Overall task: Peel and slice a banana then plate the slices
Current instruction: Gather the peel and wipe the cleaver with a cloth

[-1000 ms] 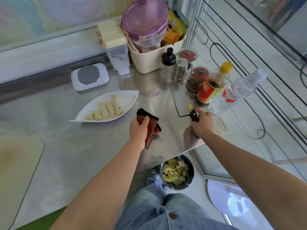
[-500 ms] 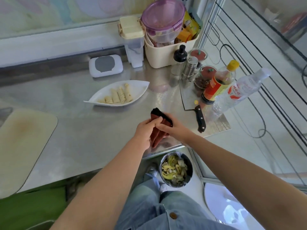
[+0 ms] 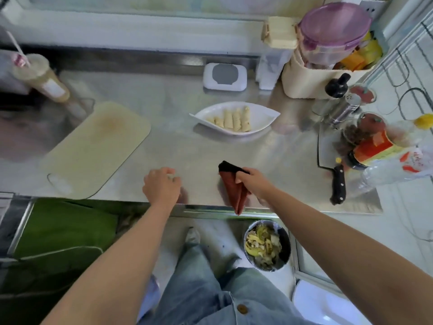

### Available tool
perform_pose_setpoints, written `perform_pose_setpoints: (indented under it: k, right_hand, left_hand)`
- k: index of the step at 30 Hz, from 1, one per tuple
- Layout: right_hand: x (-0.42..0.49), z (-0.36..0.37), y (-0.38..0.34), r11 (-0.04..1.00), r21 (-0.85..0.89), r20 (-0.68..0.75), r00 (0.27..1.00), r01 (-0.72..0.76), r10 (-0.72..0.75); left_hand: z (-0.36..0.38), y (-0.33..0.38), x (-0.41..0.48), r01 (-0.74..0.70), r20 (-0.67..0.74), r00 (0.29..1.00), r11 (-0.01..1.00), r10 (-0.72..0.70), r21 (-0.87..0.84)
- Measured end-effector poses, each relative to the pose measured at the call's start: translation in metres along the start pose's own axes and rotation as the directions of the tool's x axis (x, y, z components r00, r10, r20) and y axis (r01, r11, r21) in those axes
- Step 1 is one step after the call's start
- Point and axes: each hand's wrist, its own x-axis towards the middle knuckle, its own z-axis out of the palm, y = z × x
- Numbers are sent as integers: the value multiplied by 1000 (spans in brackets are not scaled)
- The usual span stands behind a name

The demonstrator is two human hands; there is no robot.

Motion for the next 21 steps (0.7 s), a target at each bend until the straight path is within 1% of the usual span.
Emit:
perform_pose_setpoints:
  k: [2,5,8,11,12,15,18,21]
  right_hand:
    - [12,24,-17,997,-65,32,999,45,-43]
    - [29,63,-50,976,-171,113,987,134,-115]
    - [48,98,-81,946,-257,198,969,196,-147]
    - [67,125,-97,929,-298,223,962,221,-158]
    - [73,131,-99,927,-304,225,962,220,-154]
    - [85,144,-104,928,-312,231,963,205,-136]
    - [90,150,-107,932,-300,211,967,205,-145]
    - [90,157,-110,930,-283,186,965,234,-186]
  left_hand:
    - [-17,-20,13,-34,-50,998,997,37,69]
    - [-39,-50,41,-66,-17,998,992,68,107]
    - [-53,-76,72,-70,112,993,979,48,194]
    - [-59,-88,100,-60,269,963,947,-29,317]
    - [-59,-90,106,-51,307,950,943,-56,330]
    - [-55,-92,115,-15,405,908,957,-109,290]
    - [-51,-93,113,-59,453,888,959,-76,278]
    - [-48,-92,104,-127,475,880,954,-18,273]
